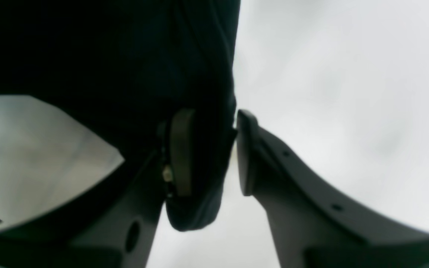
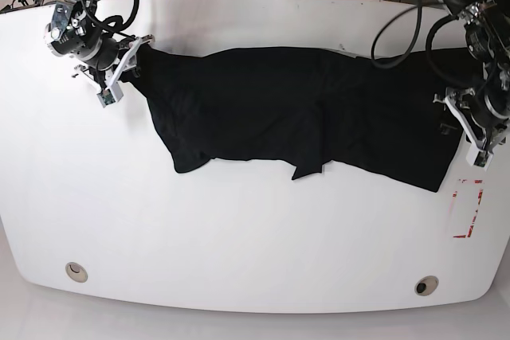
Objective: Fold the T-shirt properly
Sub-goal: 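Lower the open left gripper onto the shirt edge near the red tape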
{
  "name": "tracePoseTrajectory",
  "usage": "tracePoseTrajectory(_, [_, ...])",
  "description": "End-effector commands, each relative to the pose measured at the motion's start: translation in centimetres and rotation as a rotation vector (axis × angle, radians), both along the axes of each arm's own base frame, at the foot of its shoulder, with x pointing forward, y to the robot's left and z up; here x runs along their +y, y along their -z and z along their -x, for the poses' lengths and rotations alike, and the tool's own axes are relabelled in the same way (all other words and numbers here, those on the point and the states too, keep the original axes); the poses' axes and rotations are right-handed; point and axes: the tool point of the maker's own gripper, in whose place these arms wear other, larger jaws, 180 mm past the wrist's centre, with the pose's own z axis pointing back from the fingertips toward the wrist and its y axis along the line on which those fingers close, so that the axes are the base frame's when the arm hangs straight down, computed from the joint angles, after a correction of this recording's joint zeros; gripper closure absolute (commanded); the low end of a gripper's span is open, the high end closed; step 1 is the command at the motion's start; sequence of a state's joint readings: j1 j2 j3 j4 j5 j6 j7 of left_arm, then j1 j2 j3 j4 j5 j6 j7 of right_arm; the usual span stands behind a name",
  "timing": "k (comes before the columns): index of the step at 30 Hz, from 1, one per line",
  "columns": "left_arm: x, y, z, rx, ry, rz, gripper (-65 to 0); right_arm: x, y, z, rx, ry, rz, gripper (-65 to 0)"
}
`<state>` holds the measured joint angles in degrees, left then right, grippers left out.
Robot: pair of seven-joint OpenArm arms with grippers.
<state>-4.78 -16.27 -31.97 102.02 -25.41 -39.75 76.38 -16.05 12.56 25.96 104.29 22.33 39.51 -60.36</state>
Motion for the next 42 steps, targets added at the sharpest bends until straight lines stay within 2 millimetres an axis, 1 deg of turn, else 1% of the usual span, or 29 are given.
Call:
tracePoseTrajectory(1, [-0.1, -0.9, -1.6, -0.060, 0.004, 0.050, -43.0, -0.2, -1.2, -0.9, -0.050, -0.014, 0.007, -16.6])
tracePoseTrajectory(3, [-0.1, -0.5, -2.3, -0.056, -0.009, 0.081, -45.8, -0.3, -1.2, -0.9, -0.049, -0.012, 0.009, -16.5])
tracePoseTrajectory(5, [-0.6, 0.7, -4.5, -0.040, -0.029, 0.171, -52.7, -0.1, -1.0, -0.9, -0.044, -0.014, 0.002, -15.2])
tracePoseTrajectory(9, [-0.8, 1.7, -5.7, -0.020, -0.051, 0.223, -55.4, -0.1, -1.0, -1.0, -0.047, -0.012, 0.001, -15.1])
tracePoseTrajectory(13, [-1.1, 2.2, -6.6, -0.011, -0.059, 0.250, -55.6, 0.1, -1.0, -0.9, -0.045, -0.016, -0.002, -14.8])
tracePoseTrajectory(15, [-2.1, 2.5, -7.1, -0.004, -0.048, 0.266, -56.5, 0.0, -0.7, -0.7, -0.035, -0.011, -0.002, -14.7])
tracePoseTrajectory(23, [-2.3, 2.8, -7.7, -0.001, -0.052, 0.271, -56.0, 0.2, -0.5, -0.8, -0.030, -0.016, -0.007, -14.5])
tracePoseTrajectory(25, [-2.0, 3.4, -7.8, 0.011, -0.062, 0.285, -54.1, 0.0, -0.3, -1.0, -0.026, -0.002, -0.018, -14.8])
tracePoseTrajectory(31, [-1.7, 3.9, -8.5, 0.011, -0.067, 0.299, -50.7, -0.1, -0.2, -1.2, -0.026, 0.003, -0.022, -14.9])
tracePoseTrajectory(42, [-2.3, 4.2, -9.7, 0.011, -0.079, 0.368, -48.5, -0.3, 0.1, -1.8, -0.021, 0.011, -0.025, -14.4])
